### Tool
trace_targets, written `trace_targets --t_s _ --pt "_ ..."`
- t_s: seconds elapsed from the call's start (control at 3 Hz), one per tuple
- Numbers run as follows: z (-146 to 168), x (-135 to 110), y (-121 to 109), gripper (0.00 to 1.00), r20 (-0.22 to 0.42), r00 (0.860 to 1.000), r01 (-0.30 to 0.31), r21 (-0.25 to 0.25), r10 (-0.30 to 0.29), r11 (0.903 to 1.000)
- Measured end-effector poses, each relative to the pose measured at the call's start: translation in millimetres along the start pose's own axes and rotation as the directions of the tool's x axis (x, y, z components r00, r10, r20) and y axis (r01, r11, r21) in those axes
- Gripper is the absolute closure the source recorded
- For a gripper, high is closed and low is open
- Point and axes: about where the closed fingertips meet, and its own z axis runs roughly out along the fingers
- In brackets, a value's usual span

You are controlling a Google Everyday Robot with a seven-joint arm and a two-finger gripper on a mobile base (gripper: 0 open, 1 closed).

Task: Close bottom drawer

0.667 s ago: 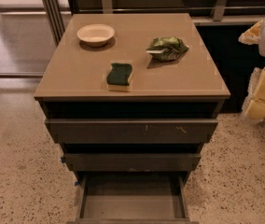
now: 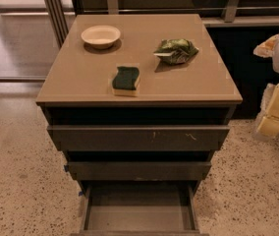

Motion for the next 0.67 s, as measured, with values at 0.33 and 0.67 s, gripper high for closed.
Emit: trace_targets --t_s 0.33,0.67 --pt "21.9 10.1 16.3 0.0 0.006 1.0 -0.023 -0.011 0.023 0.9997" --pt "45.1 18.0 38.0 0.0 0.024 0.999 -0.037 -0.029 0.038 0.9989"
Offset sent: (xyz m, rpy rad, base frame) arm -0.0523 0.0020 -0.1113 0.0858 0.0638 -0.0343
